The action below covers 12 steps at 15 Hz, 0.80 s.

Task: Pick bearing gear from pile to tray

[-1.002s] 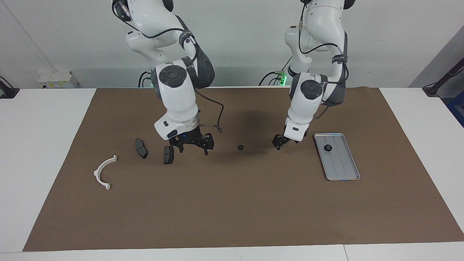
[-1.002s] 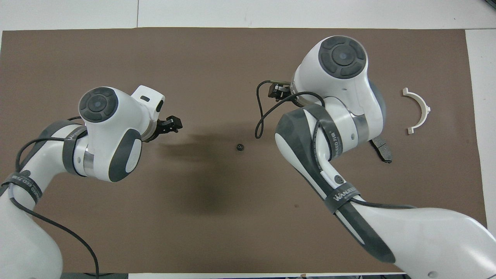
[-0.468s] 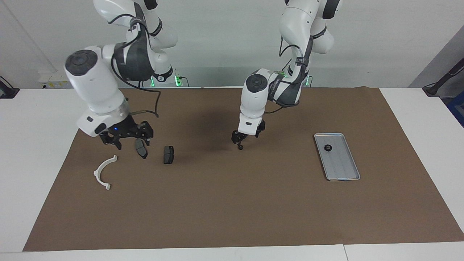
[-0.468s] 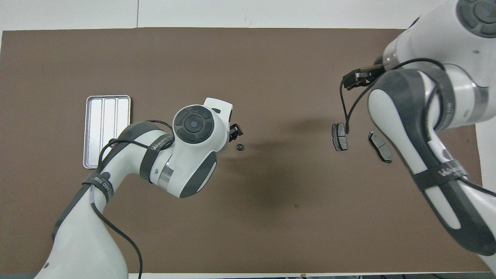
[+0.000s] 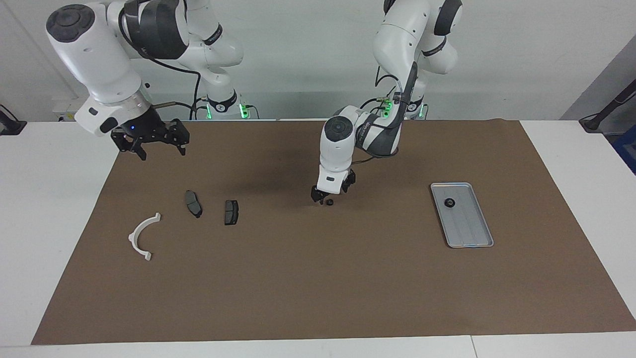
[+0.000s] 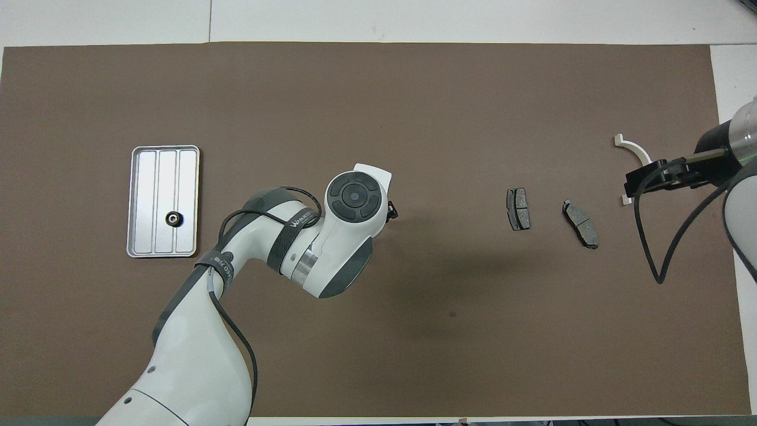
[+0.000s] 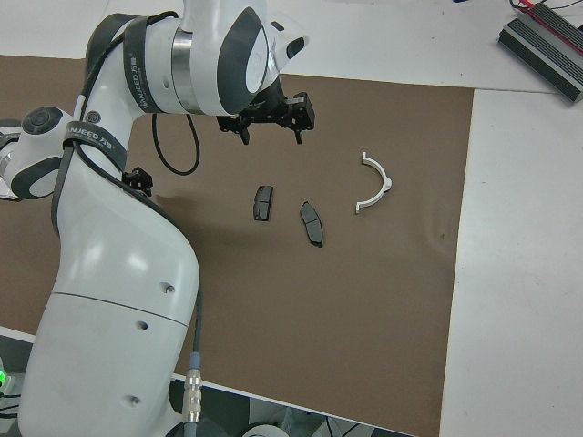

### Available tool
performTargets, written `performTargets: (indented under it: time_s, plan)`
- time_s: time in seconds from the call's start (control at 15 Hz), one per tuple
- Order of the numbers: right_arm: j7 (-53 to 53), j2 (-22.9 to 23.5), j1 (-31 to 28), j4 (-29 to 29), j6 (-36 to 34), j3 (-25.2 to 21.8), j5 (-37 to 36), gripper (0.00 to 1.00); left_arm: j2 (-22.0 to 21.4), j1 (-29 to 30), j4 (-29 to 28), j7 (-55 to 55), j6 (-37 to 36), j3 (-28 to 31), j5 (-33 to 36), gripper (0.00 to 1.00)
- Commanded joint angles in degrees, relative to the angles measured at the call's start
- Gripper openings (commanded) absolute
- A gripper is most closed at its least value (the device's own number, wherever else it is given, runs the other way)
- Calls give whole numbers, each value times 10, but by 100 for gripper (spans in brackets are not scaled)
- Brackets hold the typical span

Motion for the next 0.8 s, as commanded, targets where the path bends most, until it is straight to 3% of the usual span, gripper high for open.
performTargets:
  time_s: [0.0, 0.4, 0.74]
  plan:
    - [11, -25, -11, -27, 7, 4, -6, 100, 2, -11, 6, -11, 0, 10, 8, 99]
    - [9, -42, -15, -24, 6, 1, -6, 100, 29, -12, 41, -22, -18, 10, 9, 99]
    - [15, -62, -12, -21, -10, -2, -2, 100, 35, -5, 38, -23, -1, 10, 11, 91]
